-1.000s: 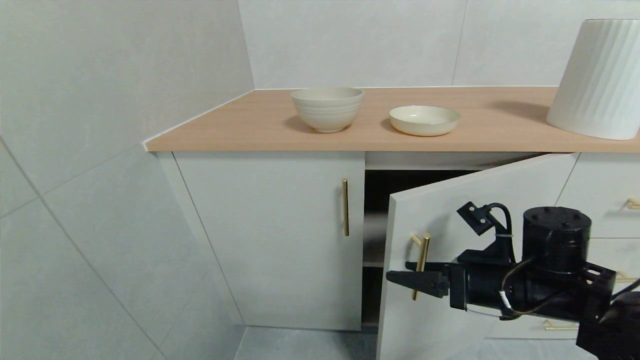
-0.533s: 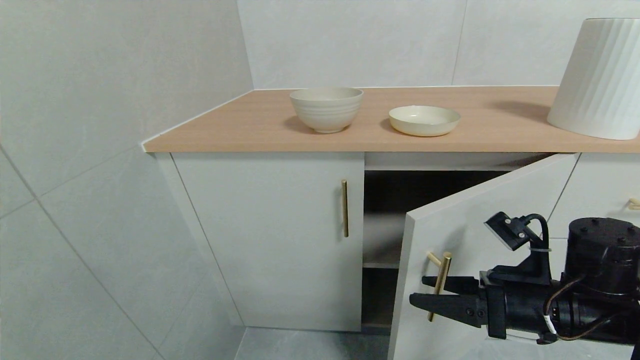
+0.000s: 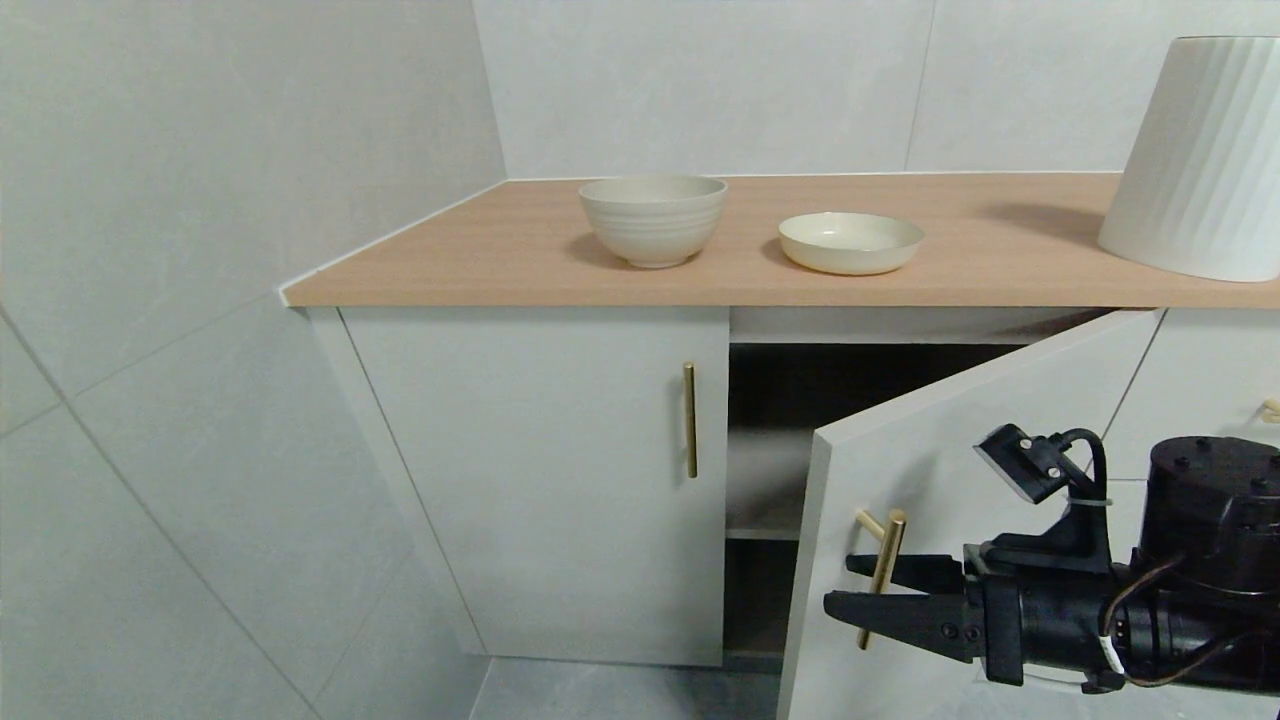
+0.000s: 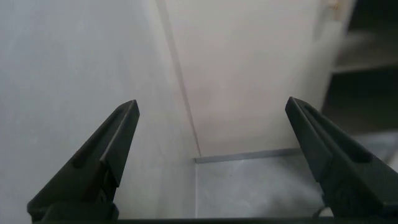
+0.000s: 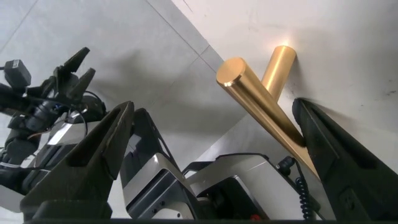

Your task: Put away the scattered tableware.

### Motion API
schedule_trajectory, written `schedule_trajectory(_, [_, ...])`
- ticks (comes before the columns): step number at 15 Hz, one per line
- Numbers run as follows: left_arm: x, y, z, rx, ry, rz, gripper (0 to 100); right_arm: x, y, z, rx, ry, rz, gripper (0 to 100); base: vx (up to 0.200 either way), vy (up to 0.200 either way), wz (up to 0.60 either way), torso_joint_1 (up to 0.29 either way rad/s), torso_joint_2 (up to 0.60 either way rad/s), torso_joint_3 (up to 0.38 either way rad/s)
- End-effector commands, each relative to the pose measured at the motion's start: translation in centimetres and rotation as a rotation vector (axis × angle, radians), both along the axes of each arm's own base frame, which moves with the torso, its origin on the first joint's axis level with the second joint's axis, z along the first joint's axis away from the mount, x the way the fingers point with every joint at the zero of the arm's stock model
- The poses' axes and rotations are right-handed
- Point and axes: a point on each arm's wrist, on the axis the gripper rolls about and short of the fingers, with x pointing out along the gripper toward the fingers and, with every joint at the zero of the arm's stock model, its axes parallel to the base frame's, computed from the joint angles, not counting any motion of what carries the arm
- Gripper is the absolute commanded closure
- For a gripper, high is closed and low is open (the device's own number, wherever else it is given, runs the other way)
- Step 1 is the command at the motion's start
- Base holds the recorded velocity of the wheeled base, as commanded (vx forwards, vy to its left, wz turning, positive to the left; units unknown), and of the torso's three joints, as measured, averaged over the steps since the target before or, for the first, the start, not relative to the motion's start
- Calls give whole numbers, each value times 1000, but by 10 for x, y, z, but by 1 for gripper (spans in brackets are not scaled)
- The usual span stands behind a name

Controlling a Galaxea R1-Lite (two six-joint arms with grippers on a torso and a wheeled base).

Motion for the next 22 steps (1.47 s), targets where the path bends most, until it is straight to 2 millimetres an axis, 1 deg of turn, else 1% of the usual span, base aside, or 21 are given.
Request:
schedule_trajectory(1, [-4,-1,18,16,-33,-44,0,-1,0,1,3,-5,-2,0,0,0,0,0,0,0])
schedule_trajectory(3, [-1,-2,55,15,-26,-93,0,0,0,1,1,-4,-1,0,0,0,0,0,0,0])
schedule_trajectory(4, [5,-3,75,14,-7,-127,0,0,0,1,1,-4,-1,0,0,0,0,0,0,0])
schedule_trajectory(6, [30,-3,117,9,48,-149,0,-1,0,0,-1,-2,-1,0,0,0,0,0,0,0])
schedule_trajectory(7, [46,-3,140,7,68,-154,0,-1,0,0,-2,0,0,0,0,0,0,0,0,0])
schedule_trajectory(8, [62,-3,154,7,92,-155,0,-2,1,-1,-3,2,6,0,0,0,0,0,0,0])
schedule_trajectory(9, [75,-4,163,5,115,-157,0,-3,2,-1,-4,4,11,0,0,0,0,0,0,0])
schedule_trajectory(10, [97,-4,170,5,168,-170,0,-3,2,-1,-3,2,11,0,0,0,0,0,0,0])
schedule_trajectory(11, [112,-7,172,6,203,-199,0,-3,2,-1,-3,2,11,0,0,0,0,0,0,0])
schedule_trajectory(12, [121,-10,172,6,222,-223,0,-3,2,-1,-3,2,11,0,0,0,0,0,0,0])
schedule_trajectory(13, [142,-18,171,9,252,-279,0,-3,2,-3,-10,10,13,0,0,0,0,0,0,0])
schedule_trajectory(15, [172,-37,160,12,299,-370,0,-4,3,-4,-12,14,17,0,0,0,0,0,0,0])
schedule_trajectory(16, [185,-49,143,-9,377,-418,0,-4,3,-4,-12,14,17,0,0,0,0,0,0,0])
schedule_trajectory(18, [209,-79,103,-17,526,-510,0,-4,2,-5,-14,16,17,0,0,0,0,0,0,0])
schedule_trajectory(20, [226,-97,70,-24,565,-541,0,-4,2,-7,-18,22,17,0,0,0,0,0,0,0])
schedule_trajectory(21, [234,-103,60,-58,552,-544,0,-4,2,-8,-23,29,17,0,0,0,0,0,0,0])
schedule_trajectory(22, [240,-110,54,-112,546,-544,0,-4,2,-9,-24,30,17,0,0,0,0,0,0,0])
